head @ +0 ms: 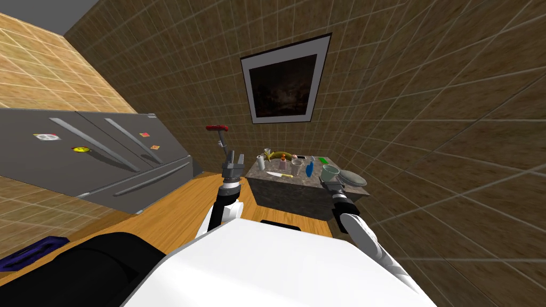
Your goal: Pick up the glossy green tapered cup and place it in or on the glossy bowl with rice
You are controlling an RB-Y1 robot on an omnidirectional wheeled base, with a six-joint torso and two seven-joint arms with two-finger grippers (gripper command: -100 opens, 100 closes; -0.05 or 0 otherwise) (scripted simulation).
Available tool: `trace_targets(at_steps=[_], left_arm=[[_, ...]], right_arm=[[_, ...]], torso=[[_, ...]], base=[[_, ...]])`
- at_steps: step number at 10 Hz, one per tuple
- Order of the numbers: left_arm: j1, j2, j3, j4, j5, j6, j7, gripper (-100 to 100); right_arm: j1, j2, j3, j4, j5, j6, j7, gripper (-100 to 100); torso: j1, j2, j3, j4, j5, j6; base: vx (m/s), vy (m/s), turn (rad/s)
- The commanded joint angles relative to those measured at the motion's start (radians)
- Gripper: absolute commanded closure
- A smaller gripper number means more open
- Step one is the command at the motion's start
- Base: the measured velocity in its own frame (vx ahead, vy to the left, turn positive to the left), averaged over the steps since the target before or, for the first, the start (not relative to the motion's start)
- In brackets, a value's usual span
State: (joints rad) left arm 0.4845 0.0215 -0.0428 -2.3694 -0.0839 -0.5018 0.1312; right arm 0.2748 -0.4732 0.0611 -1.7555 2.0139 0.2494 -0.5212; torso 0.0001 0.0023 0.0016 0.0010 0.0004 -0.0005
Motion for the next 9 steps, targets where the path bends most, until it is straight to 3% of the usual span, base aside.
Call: trace_targets(at_steps=[1, 4, 7, 9], left_arm=[[0.000, 0.000, 0.000, 0.000, 0.000, 0.000, 0.000, 0], [0.000, 0.000, 0.000, 0.000, 0.000, 0.000, 0.000, 0], [0.000, 0.000, 0.000, 0.000, 0.000, 0.000, 0.000, 0], [0.000, 0.000, 0.000, 0.000, 0.000, 0.000, 0.000, 0]], right_arm=[[0.010, -0.050, -0.026, -0.031, 0.004, -0.050, -0.007, -100], [0.017, -0.108, -0.051, -0.056, 0.007, -0.136, -0.011, -100], [0.033, -0.194, -0.102, -0.104, 0.014, -0.227, -0.017, -100], [0.033, -0.203, -0.102, -0.104, 0.014, -0.265, -0.017, -100]], torso=[[0.000, 0.000, 0.000, 0.000, 0.000, 0.000], [0.000, 0.000, 0.000, 0.000, 0.000, 0.000], [0.000, -0.001, -0.001, 0.000, 0.000, 0.000], [-0.001, -0.002, -0.001, 0.000, 0.000, 0.000]], base=[[-0.050, 0.026, 0.109], [-0.046, 0.027, 0.057], [-0.037, 0.019, 0.079], [-0.021, 0.010, 0.020]])
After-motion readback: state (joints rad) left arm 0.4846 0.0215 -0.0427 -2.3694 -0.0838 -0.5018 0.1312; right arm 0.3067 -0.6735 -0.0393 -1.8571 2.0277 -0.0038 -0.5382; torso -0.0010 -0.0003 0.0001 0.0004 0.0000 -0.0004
